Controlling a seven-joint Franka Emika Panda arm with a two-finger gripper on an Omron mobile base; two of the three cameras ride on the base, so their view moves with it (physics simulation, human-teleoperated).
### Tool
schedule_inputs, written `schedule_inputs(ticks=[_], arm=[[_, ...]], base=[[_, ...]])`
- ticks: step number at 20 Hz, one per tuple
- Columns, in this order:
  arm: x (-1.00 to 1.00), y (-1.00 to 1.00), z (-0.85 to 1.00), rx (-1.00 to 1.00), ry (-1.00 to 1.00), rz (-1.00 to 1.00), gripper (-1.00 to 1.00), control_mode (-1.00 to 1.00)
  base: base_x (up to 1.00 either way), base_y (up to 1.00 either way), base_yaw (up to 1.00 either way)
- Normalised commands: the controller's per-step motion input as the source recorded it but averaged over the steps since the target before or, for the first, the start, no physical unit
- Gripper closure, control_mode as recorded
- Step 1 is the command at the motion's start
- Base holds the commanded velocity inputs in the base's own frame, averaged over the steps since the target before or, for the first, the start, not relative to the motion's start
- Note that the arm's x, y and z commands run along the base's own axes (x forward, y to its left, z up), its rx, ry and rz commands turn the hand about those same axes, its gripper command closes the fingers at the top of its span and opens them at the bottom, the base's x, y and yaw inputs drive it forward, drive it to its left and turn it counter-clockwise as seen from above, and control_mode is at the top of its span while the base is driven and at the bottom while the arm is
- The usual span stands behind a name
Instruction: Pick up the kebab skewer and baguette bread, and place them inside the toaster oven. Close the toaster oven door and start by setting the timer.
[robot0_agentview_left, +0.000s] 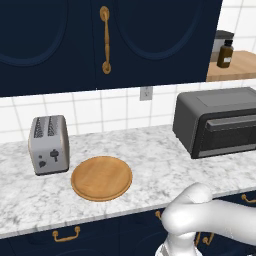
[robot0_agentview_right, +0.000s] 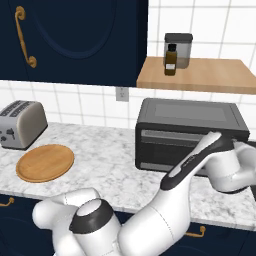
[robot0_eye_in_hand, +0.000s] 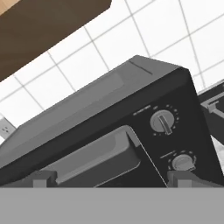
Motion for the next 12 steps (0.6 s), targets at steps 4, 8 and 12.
schedule_inputs(ticks=[4,8,12], arm=[[0.16,-0.07,-0.36,0.0,-0.08,0.0,-1.0,-1.0],[0.32,-0.13,-0.09,0.04,-0.08,0.0,-1.0,-1.0],[0.25,-0.13,0.0,0.09,-0.03,0.0,-1.0,-1.0]], base=[[0.0,0.0,0.0],[0.0,0.0,0.0],[0.0,0.0,0.0]])
